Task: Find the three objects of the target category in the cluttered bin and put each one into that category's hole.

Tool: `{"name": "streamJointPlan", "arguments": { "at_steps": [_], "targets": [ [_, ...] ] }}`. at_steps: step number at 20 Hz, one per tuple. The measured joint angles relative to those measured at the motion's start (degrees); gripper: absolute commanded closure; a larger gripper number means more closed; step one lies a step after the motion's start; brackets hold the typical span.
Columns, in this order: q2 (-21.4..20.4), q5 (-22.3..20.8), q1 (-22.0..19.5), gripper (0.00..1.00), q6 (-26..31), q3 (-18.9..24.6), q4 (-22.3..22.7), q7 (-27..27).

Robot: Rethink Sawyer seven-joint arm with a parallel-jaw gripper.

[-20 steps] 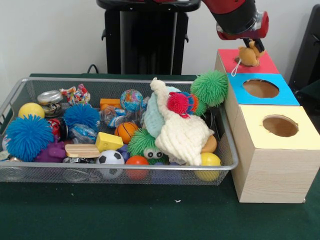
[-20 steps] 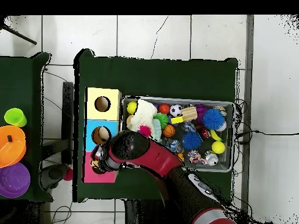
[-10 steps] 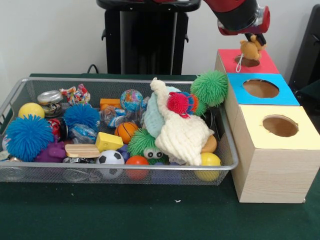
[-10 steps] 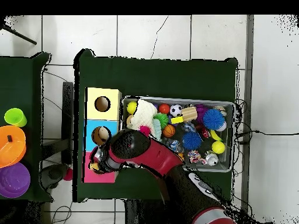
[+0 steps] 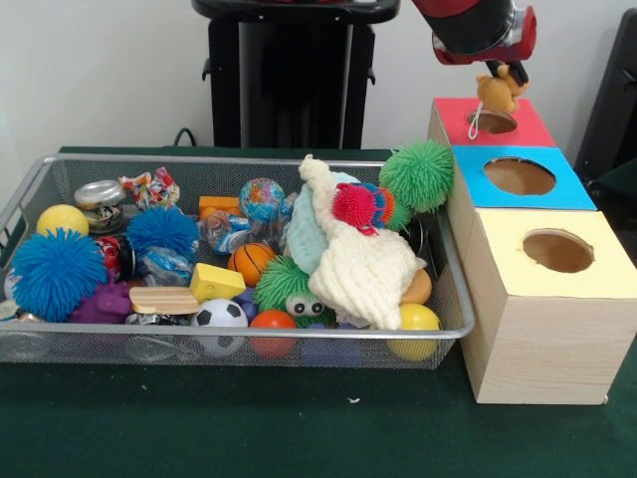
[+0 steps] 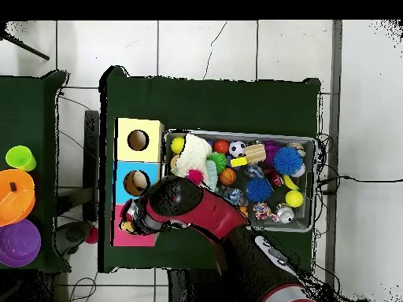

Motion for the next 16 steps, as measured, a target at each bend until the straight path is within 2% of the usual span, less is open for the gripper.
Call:
{"name": "streamJointPlan", "arguments": {
  "at_steps": [10,16],
  "targets": [
    [0.2,-0.01,0.01,1.0,-0.12,0.0,0.12,0.0],
    [1.23,0.0,0.0,1.0,-2.04,0.0,0.16,0.0]
  ]
}}
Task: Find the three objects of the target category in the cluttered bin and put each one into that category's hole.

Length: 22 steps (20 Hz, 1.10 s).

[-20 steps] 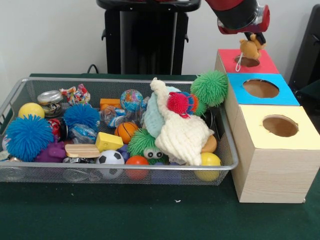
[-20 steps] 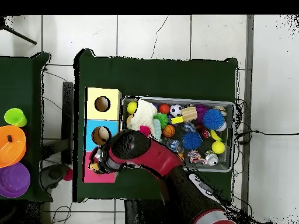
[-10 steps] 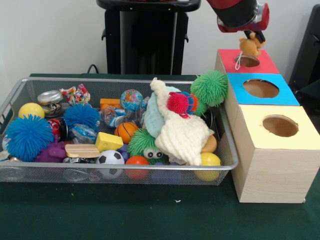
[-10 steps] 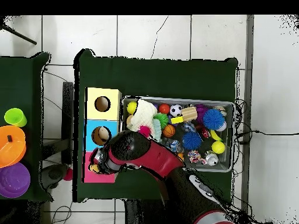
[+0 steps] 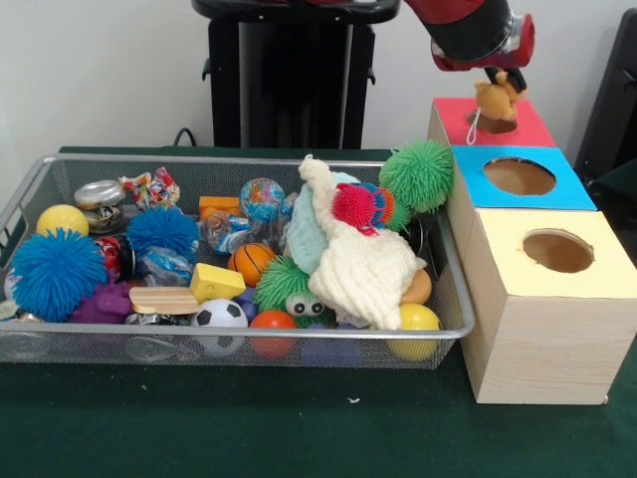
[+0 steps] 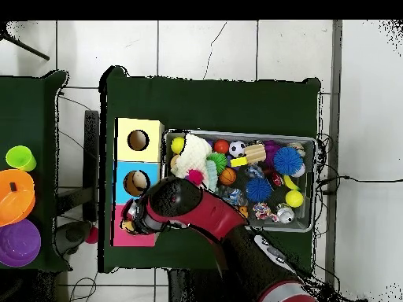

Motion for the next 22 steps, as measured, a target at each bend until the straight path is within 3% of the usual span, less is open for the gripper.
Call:
{"name": "streamJointPlan", "arguments": {
  "at_steps": [13,22],
  "targets": [
    [2.22,0.05,0.0,1.0,-9.1,0.4,3.85,0.0],
    [1.34,0.06,-0.14,1.0,-9.81,2.7,7.65,0.0]
  ]
}}
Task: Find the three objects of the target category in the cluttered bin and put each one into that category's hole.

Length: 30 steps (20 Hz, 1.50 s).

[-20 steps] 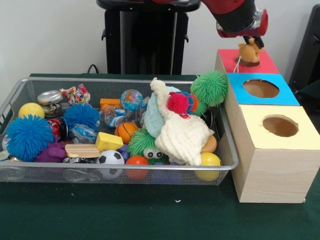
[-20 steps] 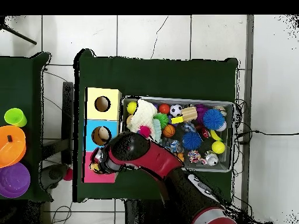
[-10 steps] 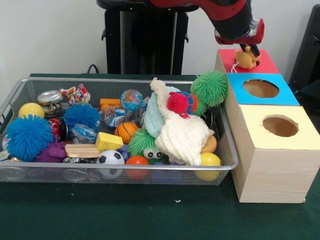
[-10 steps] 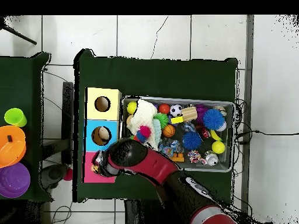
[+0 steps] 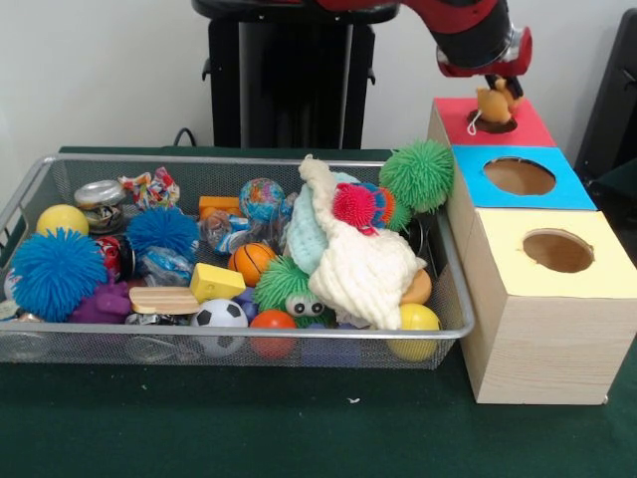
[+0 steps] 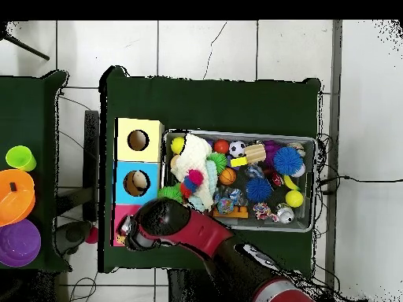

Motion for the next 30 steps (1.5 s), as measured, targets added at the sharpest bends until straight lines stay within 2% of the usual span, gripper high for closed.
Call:
{"name": "streamJointPlan", "arguments": {
  "at_steps": [7,18,30],
  "targets": [
    [-2.9,0.0,-0.07,1.0,0.0,2.33,3.23,0.0],
    [-3.17,-0.01,0.05,1.0,-0.13,2.72,3.29,0.0],
    [-3.17,-2.16,0.25,1.0,-3.59,2.66,3.29,0.0]
  ]
}}
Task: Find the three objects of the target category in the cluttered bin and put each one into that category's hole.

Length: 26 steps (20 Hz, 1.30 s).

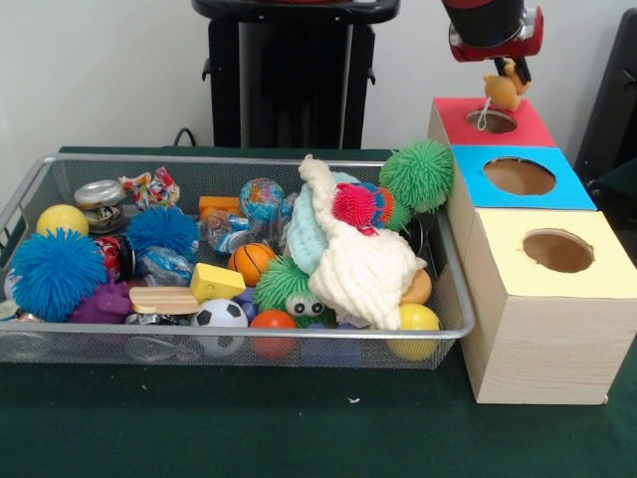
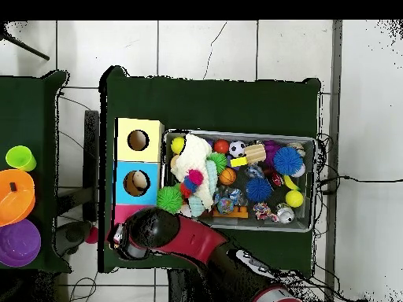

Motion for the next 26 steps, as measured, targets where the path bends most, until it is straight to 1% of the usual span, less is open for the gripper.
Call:
{"name": "streamJointPlan", "arguments": {
  "at_steps": [12,26],
  "targets": [
    [0.01,-2.31,0.0,1.0,0.01,-0.35,-0.89,0.0],
    [0.01,-3.34,0.37,1.0,0.01,-1.5,-1.63,0.0]
  ]
}}
